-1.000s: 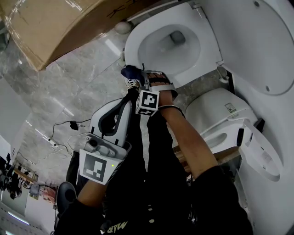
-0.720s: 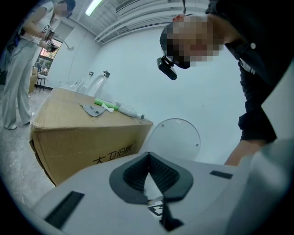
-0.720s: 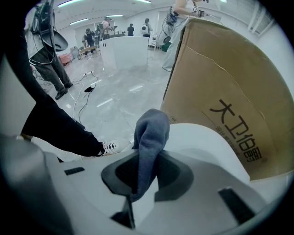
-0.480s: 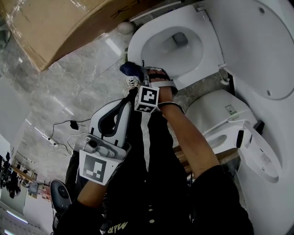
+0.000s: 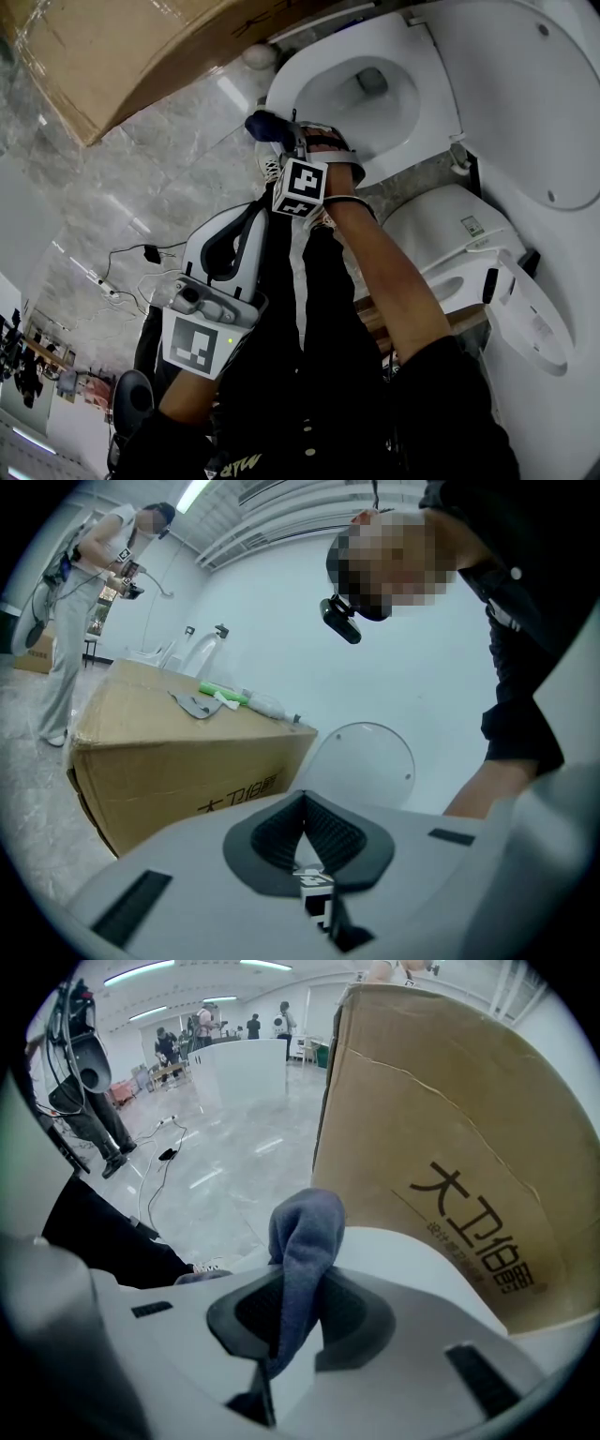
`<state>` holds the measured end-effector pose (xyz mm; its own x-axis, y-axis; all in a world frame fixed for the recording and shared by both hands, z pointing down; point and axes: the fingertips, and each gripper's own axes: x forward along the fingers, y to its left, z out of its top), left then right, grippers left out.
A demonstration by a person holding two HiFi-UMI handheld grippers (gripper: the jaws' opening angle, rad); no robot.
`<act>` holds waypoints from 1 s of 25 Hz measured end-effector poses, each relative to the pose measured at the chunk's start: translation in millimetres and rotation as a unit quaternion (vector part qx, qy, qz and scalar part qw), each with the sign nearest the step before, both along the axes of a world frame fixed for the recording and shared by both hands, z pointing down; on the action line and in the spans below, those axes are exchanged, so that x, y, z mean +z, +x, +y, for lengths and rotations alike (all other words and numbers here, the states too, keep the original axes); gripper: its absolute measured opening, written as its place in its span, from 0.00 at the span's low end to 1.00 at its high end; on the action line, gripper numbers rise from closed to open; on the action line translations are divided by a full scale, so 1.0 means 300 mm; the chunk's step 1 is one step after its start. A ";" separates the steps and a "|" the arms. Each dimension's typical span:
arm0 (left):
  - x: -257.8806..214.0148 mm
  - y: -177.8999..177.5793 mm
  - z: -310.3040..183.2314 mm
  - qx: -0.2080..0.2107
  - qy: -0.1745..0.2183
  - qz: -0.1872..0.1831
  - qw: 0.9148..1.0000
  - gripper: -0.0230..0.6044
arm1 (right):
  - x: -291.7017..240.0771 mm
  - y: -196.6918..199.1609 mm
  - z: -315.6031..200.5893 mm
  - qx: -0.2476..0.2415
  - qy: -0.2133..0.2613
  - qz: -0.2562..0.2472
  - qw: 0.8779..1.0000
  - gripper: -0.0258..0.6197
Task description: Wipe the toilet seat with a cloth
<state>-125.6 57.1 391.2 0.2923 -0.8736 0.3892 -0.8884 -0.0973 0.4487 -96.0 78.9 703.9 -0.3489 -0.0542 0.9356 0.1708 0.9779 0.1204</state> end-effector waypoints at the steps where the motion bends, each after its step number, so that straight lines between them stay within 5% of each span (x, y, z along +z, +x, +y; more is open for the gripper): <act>1: 0.000 -0.003 0.000 -0.001 0.000 0.000 1.000 0.05 | 0.000 -0.003 -0.007 0.004 -0.001 -0.001 1.000 0.14; 25: 0.019 -0.050 0.004 -0.008 -0.001 -0.002 1.000 0.05 | 0.002 -0.049 -0.230 0.099 -0.009 -0.011 0.995 0.14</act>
<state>-140.4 58.3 396.9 0.2771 -0.8776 0.3912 -0.8912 -0.0826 0.4460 -110.6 9.8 704.4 -0.3540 -0.1078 0.9290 -0.0274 0.9941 0.1049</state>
